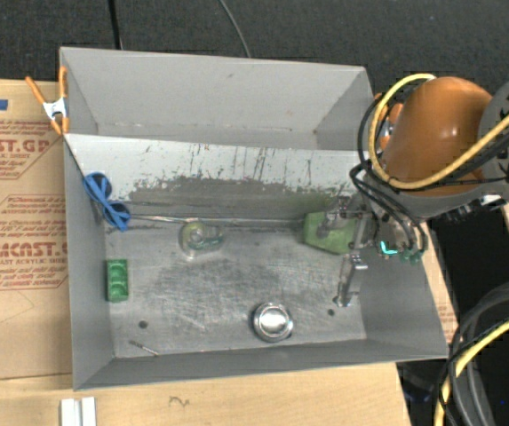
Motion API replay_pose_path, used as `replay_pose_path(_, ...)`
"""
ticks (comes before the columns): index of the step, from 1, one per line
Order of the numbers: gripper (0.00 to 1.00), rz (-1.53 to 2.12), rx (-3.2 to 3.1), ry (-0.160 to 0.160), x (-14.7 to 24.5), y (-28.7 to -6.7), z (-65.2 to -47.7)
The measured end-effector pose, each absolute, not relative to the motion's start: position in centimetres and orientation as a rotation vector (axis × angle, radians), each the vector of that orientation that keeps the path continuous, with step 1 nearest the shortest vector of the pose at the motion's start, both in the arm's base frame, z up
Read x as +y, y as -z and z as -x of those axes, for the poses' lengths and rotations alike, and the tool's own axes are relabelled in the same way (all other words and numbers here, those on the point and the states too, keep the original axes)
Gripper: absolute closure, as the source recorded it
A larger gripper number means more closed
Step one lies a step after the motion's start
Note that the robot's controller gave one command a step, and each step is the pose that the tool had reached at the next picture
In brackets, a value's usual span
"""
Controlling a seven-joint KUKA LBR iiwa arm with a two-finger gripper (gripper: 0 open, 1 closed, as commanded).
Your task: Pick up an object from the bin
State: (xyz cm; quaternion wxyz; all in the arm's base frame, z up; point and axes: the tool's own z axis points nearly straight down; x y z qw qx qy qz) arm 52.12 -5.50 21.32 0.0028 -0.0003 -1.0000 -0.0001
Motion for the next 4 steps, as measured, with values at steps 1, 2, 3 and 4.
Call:
replay_pose_path(1,0.00,-0.309,-3.142,0.000,-3.0,-7.1,-50.0)
replay_pose_path(2,0.00,-0.541,-3.119,-0.008,1.3,-7.4,-48.9)
replay_pose_path(3,1.00,-0.540,-3.119,-0.003,1.5,-7.4,-48.8)
replay_pose_path(4,1.00,-0.804,-3.047,-0.002,2.3,-22.7,-49.4)
